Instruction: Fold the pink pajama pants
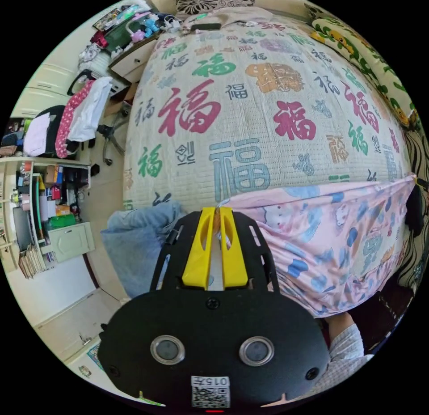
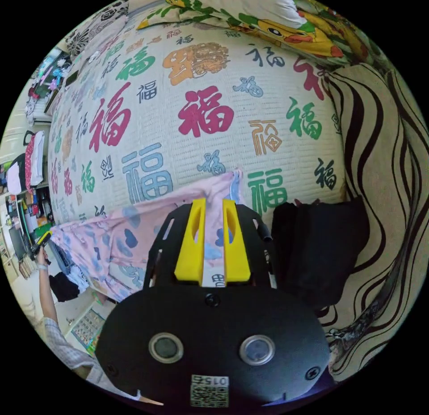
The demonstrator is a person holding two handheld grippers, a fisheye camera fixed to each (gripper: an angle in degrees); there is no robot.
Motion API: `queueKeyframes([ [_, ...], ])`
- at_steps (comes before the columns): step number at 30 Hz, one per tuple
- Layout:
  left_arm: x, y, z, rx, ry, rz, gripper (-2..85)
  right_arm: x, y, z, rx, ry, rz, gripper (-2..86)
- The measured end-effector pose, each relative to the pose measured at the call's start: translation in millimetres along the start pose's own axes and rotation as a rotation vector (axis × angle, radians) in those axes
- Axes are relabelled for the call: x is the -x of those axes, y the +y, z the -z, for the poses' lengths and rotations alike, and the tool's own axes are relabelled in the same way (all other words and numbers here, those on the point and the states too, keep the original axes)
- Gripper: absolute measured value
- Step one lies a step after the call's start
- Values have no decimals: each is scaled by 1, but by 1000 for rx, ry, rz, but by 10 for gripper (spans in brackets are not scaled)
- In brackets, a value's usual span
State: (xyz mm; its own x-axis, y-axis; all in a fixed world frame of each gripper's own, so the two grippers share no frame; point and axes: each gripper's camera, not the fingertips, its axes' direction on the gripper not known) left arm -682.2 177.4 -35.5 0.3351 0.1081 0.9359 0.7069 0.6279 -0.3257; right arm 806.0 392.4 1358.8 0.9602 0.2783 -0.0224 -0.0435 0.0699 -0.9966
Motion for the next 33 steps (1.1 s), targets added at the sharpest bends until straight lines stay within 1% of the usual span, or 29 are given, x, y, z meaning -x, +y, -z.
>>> queueKeyframes([
  [2, -17, -10, -18, 67, -65, -26, 51, 6, 2, -5, -18, -112, 24, 101],
  [3, -29, -8, -28, 83, -122, -50, 53, 10, 10, -8, -14, -160, 83, 102],
  [4, -38, -1, -34, 76, -155, -52, 54, 11, 23, -13, 1, -139, 133, 97],
  [6, -44, 19, -37, 39, -153, -20, 53, 5, 51, -28, 43, -56, 181, 83],
  [8, -39, 49, -36, -4, -77, 67, 55, -10, 85, -51, 128, -14, 182, 80],
  [9, -34, 73, -35, -25, 8, 132, 58, -24, 110, -70, 200, -56, 154, 87],
  [10, -29, 99, -39, -15, 108, 187, 61, -39, 136, -89, 270, -120, 109, 95],
  [11, -27, 112, -42, 2, 156, 215, 62, -46, 149, -98, 293, -147, 82, 100],
  [13, -27, 160, -62, 84, 314, 308, 70, -70, 195, -129, 346, -202, -33, 115],
  [15, -33, 183, -73, 99, 379, 342, 80, -80, 221, -150, 385, -233, -86, 133],
  [17, -41, 189, -81, 71, 433, 353, 96, -83, 237, -167, 412, -239, -91, 138],
  [19, -54, 179, -89, 0, 517, 368, 115, -83, 243, -182, 397, -248, -97, 143],
  [20, -58, 174, -92, 6, 532, 370, 118, -82, 243, -185, 399, -243, -102, 143],
  [21, -70, 162, -100, 50, 562, 353, 119, -79, 241, -191, 413, -217, -101, 139],
  [22, -85, 151, -105, 99, 535, 331, 116, -74, 240, -195, 432, -162, -75, 129],
  [23, -92, 147, -104, 115, 492, 310, 111, -70, 240, -197, 437, -124, -47, 94],
  [24, -107, 140, -100, 143, 421, 239, 96, -62, 243, -197, 420, -45, 5, 25],
  [25, -118, 136, -94, 153, 407, 168, 72, -55, 245, -198, 410, -17, 56, 9],
  [27, -126, 136, -86, 160, 446, 152, 61, -53, 247, -200, 428, -5, 82, -3],
  [29, -126, 142, -72, 143, 427, 175, 51, -61, 249, -196, 402, -17, 61, -7],
  [33, -128, 176, -32, 143, 199, 193, 27, -101, 254, -181, 330, -120, -58, -9],
])
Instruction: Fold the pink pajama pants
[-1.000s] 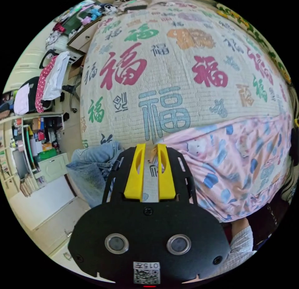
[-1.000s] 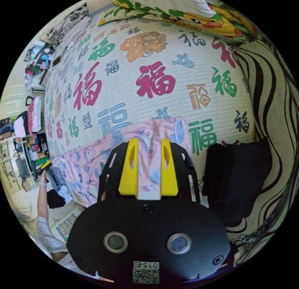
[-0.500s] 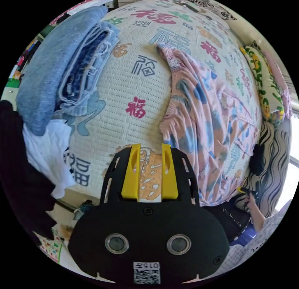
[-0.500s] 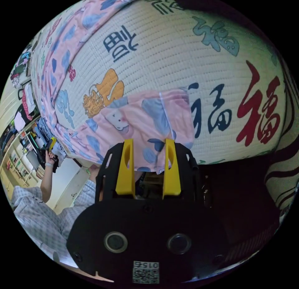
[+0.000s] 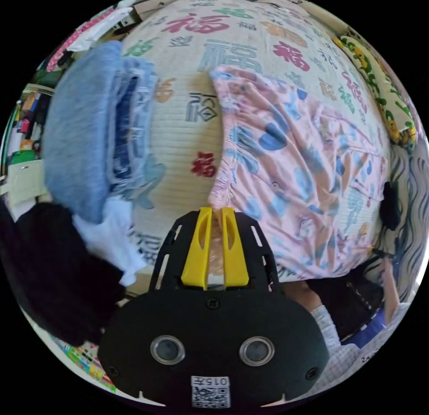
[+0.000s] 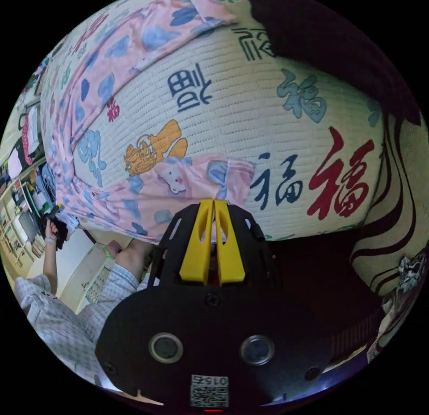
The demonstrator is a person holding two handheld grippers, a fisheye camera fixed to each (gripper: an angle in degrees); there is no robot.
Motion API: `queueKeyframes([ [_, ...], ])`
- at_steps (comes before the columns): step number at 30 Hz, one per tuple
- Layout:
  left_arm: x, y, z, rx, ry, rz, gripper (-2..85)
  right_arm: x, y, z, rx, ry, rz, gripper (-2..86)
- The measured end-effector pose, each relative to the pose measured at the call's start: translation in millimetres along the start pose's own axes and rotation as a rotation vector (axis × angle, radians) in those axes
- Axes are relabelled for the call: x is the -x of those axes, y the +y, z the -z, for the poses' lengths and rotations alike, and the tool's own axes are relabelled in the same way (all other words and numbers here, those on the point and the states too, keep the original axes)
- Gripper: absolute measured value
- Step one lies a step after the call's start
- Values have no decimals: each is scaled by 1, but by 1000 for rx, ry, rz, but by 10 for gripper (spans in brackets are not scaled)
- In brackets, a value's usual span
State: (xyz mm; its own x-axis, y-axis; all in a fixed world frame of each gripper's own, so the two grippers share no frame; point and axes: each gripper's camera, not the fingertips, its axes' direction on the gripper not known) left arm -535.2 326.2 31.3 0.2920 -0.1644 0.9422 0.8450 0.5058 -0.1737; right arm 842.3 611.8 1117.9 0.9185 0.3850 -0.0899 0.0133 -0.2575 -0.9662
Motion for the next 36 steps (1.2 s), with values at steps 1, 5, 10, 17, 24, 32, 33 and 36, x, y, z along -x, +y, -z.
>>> queueKeyframes([
  [1, -3, 13, 5, 7, -55, 3, 23, -9, 2, 4, -23, -5, -21, -9],
  [5, -20, 49, 7, 27, -87, 44, 23, -21, 4, 10, -79, -62, -12, -5],
  [10, -92, 73, -34, 179, -183, 1, 54, -25, 16, -28, 51, 21, 58, 60],
  [17, -232, 86, 8, 39, -411, -18, 56, -94, 94, -60, -192, -193, -170, 75],
  [24, -536, 70, 51, -200, 216, -630, 48, -112, 160, -136, -309, -227, -217, 49],
  [32, -875, 89, -4, -121, 158, -1049, 39, -112, 166, -211, -306, 66, -318, -5],
  [33, -910, 92, -20, -102, 73, -1044, 38, -114, 170, -217, -313, 75, -349, -6],
  [36, -971, 104, -47, -70, -79, -1079, 32, -122, 183, -230, -344, 109, -355, -8],
])
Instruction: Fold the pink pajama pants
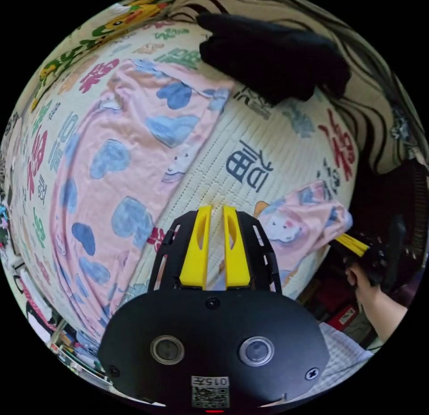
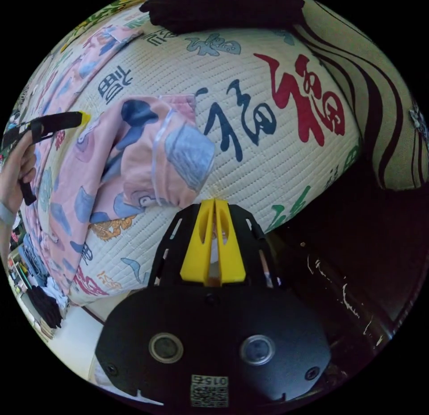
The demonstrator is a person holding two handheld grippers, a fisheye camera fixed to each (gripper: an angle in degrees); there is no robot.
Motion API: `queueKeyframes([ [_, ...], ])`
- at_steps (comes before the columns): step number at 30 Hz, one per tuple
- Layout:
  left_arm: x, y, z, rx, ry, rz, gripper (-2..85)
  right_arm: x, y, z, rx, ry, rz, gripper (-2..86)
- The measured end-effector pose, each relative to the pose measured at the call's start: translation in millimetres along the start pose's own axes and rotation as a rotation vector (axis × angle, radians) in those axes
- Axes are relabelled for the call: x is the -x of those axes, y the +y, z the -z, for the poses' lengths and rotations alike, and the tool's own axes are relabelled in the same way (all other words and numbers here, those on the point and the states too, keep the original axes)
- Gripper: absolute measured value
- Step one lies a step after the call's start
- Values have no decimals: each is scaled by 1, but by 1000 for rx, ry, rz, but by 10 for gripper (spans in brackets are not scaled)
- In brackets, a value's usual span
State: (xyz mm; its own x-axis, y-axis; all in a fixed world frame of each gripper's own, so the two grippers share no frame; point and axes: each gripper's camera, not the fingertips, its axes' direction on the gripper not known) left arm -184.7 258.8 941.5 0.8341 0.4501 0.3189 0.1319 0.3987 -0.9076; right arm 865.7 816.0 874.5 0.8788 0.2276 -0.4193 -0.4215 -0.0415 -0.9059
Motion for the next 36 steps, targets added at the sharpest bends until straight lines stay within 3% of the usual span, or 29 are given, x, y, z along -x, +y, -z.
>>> queueKeyframes([
  [2, -18, -18, 1, 25, -3, -24, 29, -13, 4, -7, 6, -30, -31, -8],
  [5, -45, -38, 2, -13, -4, -112, 23, -54, 10, -20, 47, -230, -184, -8],
  [8, -77, -74, 7, 94, -15, -262, 15, -94, 21, -34, 73, -446, -258, -2],
  [10, -105, -105, 30, 23, 200, -386, 18, -120, 36, -38, 17, -597, -235, 46],
  [13, -162, -151, 46, -12, 290, -530, 57, -140, 55, -43, -34, -740, -212, 88],
  [18, -256, -197, 3, 164, 229, -776, 52, -138, 56, -50, -29, -685, -118, 106],
  [21, -281, -206, 3, 151, 146, -858, 20, -133, 55, -48, -21, -510, -82, 67],
  [23, -280, -215, 8, 166, 216, -823, 5, -136, 59, -42, -52, -568, -31, 27],
  [29, -267, -235, 67, -52, 302, -722, 3, -180, 56, -10, -92, -630, -42, -7],
  [32, -277, -239, 58, 56, 379, -764, 21, -190, 50, -3, -45, -702, -22, -8],
  [34, -292, -229, 28, 198, 355, -822, 50, -187, 51, 3, 7, -647, 32, -8],
  [36, -300, -217, 18, 193, 317, -860, 48, -183, 54, 10, 25, -593, 70, -8],
])
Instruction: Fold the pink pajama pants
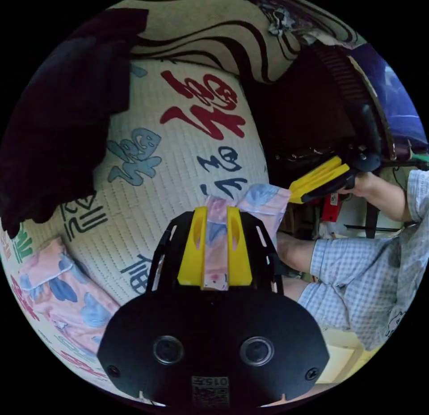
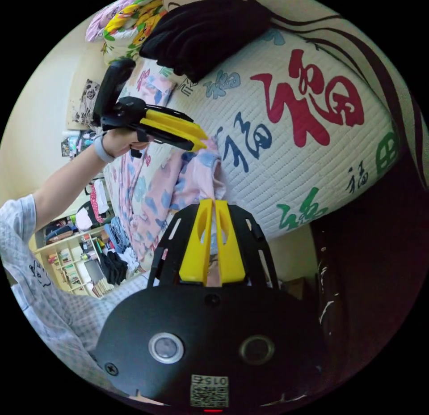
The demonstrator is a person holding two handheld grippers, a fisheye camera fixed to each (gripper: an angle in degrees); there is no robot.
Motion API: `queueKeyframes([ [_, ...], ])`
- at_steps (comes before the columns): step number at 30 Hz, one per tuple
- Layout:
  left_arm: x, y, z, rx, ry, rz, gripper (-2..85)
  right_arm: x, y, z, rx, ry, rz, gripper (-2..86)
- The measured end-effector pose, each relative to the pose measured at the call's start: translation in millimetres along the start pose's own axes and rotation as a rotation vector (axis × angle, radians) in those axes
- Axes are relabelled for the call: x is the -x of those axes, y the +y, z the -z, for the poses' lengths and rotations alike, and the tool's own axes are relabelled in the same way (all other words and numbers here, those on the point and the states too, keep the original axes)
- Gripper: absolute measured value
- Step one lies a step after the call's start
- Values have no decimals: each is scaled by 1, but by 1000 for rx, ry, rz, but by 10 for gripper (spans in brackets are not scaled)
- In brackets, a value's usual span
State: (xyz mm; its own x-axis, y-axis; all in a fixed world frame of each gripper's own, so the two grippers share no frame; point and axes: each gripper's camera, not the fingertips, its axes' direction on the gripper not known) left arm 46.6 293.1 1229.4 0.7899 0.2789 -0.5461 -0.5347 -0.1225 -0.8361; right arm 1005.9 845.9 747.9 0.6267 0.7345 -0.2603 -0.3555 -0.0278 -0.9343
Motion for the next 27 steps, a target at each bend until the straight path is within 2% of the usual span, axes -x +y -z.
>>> queueKeyframes([
  [3, -10, 6, -10, -15, -105, 9, 25, 9, 6, 1, 34, 12, 8, -9],
  [5, -10, 16, -7, -31, -95, 22, 14, 13, 7, 2, 43, 13, 0, -9],
  [10, -12, 66, 17, -190, -134, 110, 31, 36, 4, 9, 47, 12, -7, -9],
  [12, -14, 78, 4, -111, -94, 104, 17, 46, 0, 11, 53, 16, -9, -9],
  [14, -19, 97, 2, -140, -118, 114, 6, 57, -3, 16, 49, 21, -1, -9],
  [17, -23, 136, 23, -271, -141, 194, -1, 79, -7, 29, 9, 65, 2, -9],
  [22, -27, 213, 84, -539, -312, 305, -4, 116, -27, 52, -71, 107, -46, -9],
  [24, -21, 227, 92, -549, -354, 308, -3, 130, -37, 51, -66, 152, -53, -9],
  [27, -5, 254, 87, -560, -280, 336, -1, 153, -54, 41, -3, 247, -65, -9],
])
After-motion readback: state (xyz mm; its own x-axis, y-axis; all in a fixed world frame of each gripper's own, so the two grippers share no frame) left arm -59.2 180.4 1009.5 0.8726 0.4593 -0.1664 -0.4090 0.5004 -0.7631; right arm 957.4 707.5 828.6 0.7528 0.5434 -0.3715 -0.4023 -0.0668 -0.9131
